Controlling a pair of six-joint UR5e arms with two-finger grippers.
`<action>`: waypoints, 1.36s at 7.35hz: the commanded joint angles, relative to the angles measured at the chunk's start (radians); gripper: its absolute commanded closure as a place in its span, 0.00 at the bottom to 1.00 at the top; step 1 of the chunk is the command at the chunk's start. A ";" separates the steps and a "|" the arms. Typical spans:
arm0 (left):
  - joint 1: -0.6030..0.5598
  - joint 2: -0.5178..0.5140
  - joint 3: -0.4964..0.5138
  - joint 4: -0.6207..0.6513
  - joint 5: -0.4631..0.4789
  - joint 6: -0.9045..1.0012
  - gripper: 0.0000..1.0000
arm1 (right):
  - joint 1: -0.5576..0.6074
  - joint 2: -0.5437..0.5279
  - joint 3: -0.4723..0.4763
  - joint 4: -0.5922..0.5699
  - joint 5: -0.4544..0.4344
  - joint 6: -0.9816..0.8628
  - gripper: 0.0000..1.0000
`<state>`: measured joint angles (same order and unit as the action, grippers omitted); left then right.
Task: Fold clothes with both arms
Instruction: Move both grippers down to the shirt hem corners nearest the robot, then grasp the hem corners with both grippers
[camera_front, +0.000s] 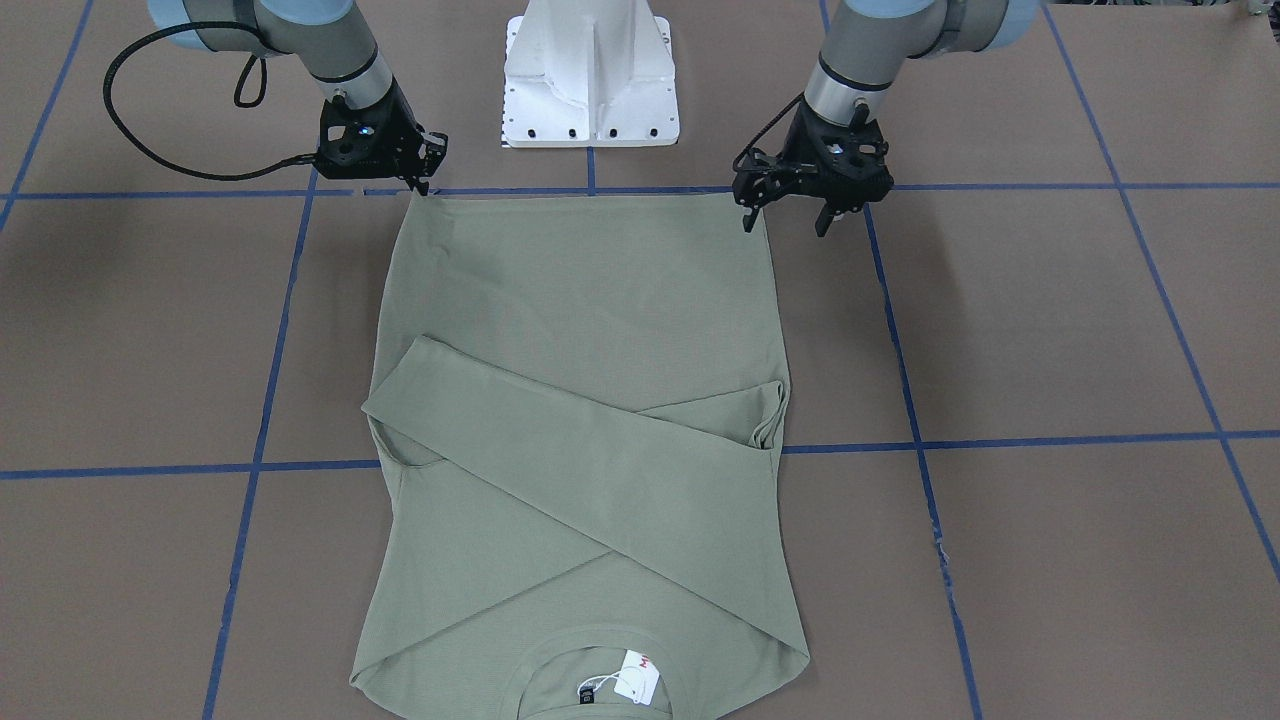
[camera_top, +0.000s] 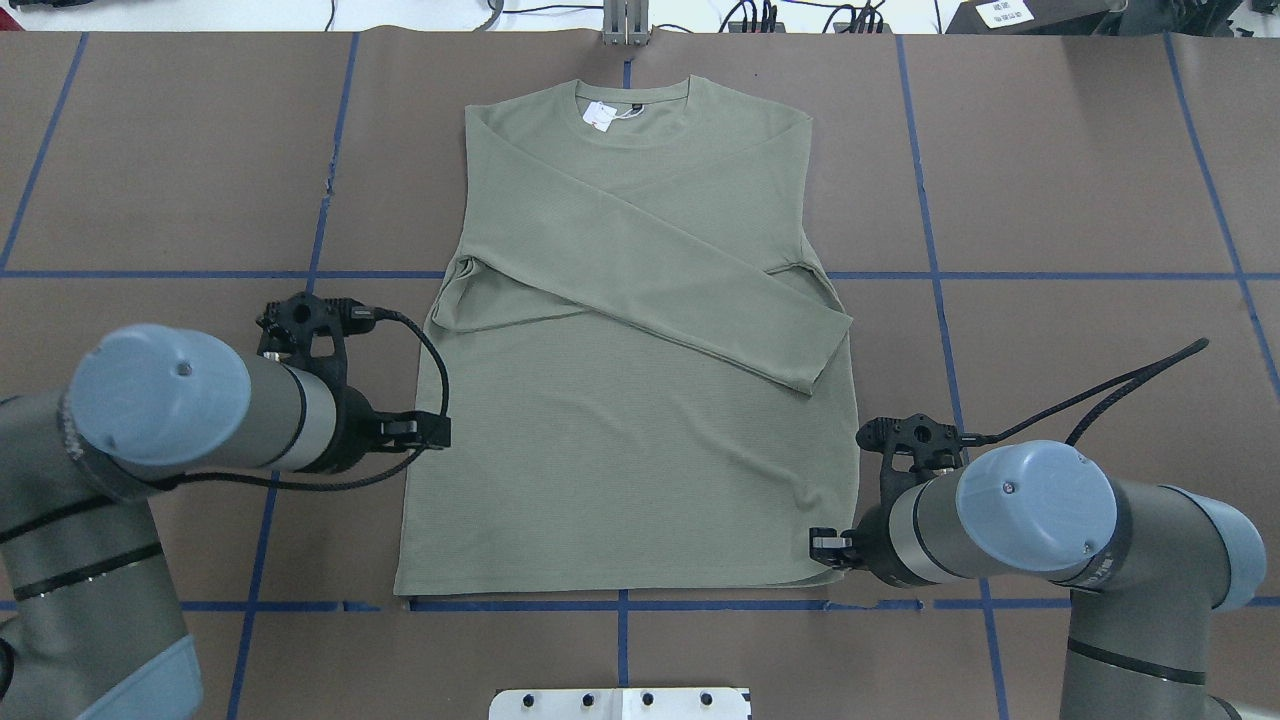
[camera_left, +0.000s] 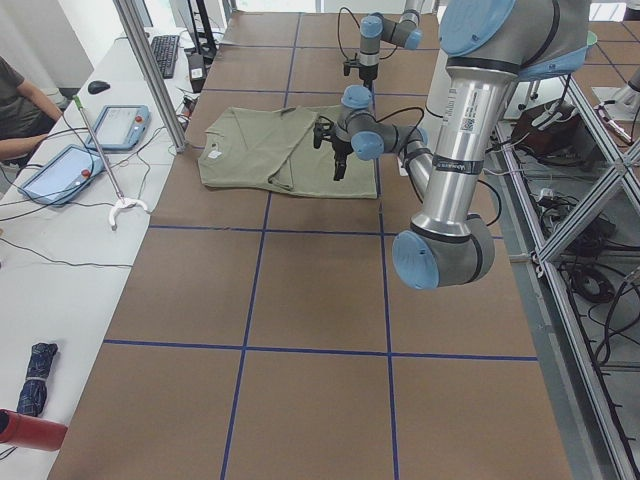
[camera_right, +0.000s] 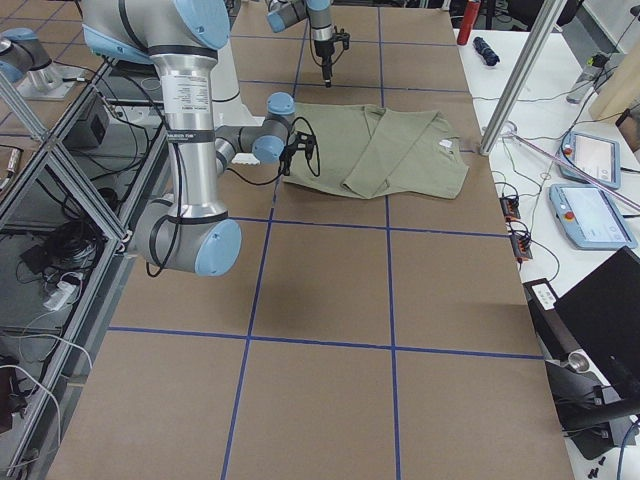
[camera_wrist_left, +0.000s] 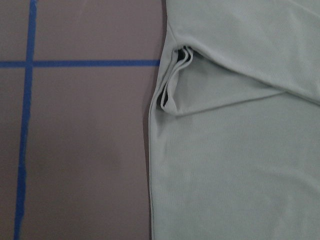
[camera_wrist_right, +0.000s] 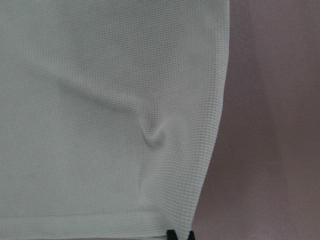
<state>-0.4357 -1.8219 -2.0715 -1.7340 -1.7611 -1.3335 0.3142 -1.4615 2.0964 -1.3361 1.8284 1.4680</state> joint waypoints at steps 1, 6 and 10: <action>0.148 0.018 0.008 0.005 0.057 -0.169 0.03 | 0.022 0.001 0.002 0.002 0.000 0.002 1.00; 0.207 0.033 0.074 0.007 0.091 -0.214 0.11 | 0.039 0.006 0.017 0.002 0.000 0.000 1.00; 0.207 0.038 0.074 0.007 0.092 -0.225 0.40 | 0.065 0.006 0.019 0.002 0.021 -0.001 1.00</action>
<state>-0.2295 -1.7874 -1.9973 -1.7273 -1.6695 -1.5520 0.3683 -1.4558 2.1142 -1.3346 1.8370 1.4667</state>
